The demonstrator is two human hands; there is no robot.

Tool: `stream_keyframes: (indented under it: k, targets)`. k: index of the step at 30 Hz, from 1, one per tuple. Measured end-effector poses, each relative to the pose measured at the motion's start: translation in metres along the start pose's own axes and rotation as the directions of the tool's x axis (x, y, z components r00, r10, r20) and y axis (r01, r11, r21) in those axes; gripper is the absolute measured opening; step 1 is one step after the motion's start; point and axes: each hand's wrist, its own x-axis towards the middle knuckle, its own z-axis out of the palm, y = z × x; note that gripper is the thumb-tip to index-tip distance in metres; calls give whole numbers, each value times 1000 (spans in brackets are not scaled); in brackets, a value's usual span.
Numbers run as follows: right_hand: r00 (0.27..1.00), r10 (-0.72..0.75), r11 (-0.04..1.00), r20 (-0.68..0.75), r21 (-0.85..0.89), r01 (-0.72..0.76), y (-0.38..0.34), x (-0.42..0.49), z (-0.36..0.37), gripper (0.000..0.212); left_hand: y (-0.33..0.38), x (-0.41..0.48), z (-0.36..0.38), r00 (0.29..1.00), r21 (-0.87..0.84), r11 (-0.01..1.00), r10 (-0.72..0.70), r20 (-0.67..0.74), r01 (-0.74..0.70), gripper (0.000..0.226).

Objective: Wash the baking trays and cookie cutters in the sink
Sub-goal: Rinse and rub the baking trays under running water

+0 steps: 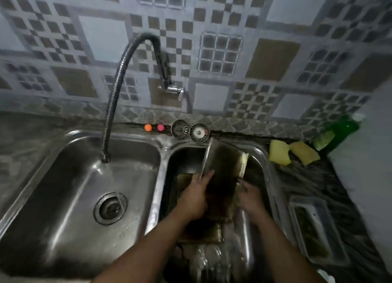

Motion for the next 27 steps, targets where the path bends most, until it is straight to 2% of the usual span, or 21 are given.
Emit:
stream_keyframes:
  k: [2,3,5,7,9,11,14,16,17,18,20,22,24,27]
  targets:
    - [998,-66,989,1,-135,66,15,1,5,42,-12,-3,13,996,-37,996,-80,-32,79,106]
    - [994,-108,975,-6,-196,105,12,-8,6,37,-18,-4,21,987,-104,984,-151,-57,144,101]
    - [993,-106,987,43,-115,110,9,-16,7,28,-29,-7,34,955,-140,951,-288,-73,276,74]
    - [993,-40,995,115,-89,50,12,-19,12,19,-48,-5,48,935,-47,938,-347,-76,344,58]
    - [981,-3,991,192,-130,29,26,-15,19,22,-49,-8,51,911,-52,910,-413,-23,411,76]
    - [975,19,976,222,-214,30,39,-9,29,22,-45,-9,53,901,61,899,-434,-17,434,94]
    - [981,8,956,191,-289,49,52,-3,39,32,-55,-3,61,852,129,842,-522,-46,523,100]
    - [975,-37,947,220,-305,105,56,1,43,18,-60,-1,65,774,-12,775,-632,-33,632,94]
    - [977,-76,930,198,-340,141,58,1,45,17,-63,-2,67,759,-104,758,-650,-35,644,88]
    - [973,-153,895,170,-394,210,61,1,46,25,-65,-2,69,745,-152,740,-667,-35,655,82]
    - [974,-181,901,136,-374,220,69,3,50,29,-66,-5,70,763,-207,753,-645,-41,625,68]
    - [982,-76,943,171,-309,126,68,1,48,13,-74,-5,75,823,-243,806,-566,-48,540,76]
    - [991,-3,953,133,-299,43,80,6,49,21,-67,-5,72,825,-283,791,-566,-3,542,90]
    - [991,42,972,123,-235,-12,82,3,51,31,-62,-1,65,820,-324,761,-565,94,562,91]
